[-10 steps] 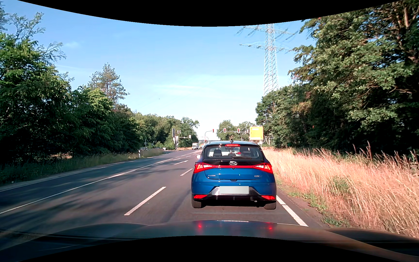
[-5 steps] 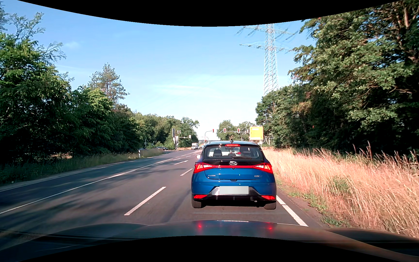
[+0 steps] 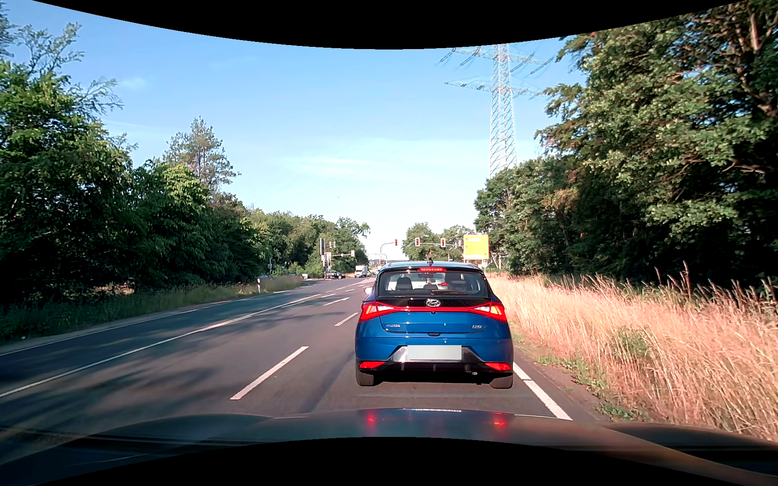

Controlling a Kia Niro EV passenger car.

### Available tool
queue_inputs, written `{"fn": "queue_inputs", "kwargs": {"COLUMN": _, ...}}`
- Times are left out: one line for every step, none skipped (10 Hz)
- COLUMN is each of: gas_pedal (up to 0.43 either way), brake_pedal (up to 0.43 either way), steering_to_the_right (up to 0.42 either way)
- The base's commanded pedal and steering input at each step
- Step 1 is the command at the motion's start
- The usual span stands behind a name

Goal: Follow the waypoints while adhering to traffic rules and regulations

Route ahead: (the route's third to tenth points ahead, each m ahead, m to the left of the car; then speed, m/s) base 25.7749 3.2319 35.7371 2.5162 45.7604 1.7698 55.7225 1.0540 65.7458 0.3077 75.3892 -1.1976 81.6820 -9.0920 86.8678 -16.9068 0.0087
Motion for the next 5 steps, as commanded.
{"fn": "queue_inputs", "kwargs": {"gas_pedal": 0.0, "brake_pedal": 0.238, "steering_to_the_right": -0.002}}
{"fn": "queue_inputs", "kwargs": {"gas_pedal": 0.0, "brake_pedal": 0.238, "steering_to_the_right": -0.002}}
{"fn": "queue_inputs", "kwargs": {"gas_pedal": 0.0, "brake_pedal": 0.238, "steering_to_the_right": -0.002}}
{"fn": "queue_inputs", "kwargs": {"gas_pedal": 0.0, "brake_pedal": 0.238, "steering_to_the_right": -0.002}}
{"fn": "queue_inputs", "kwargs": {"gas_pedal": 0.0, "brake_pedal": 0.238, "steering_to_the_right": -0.002}}
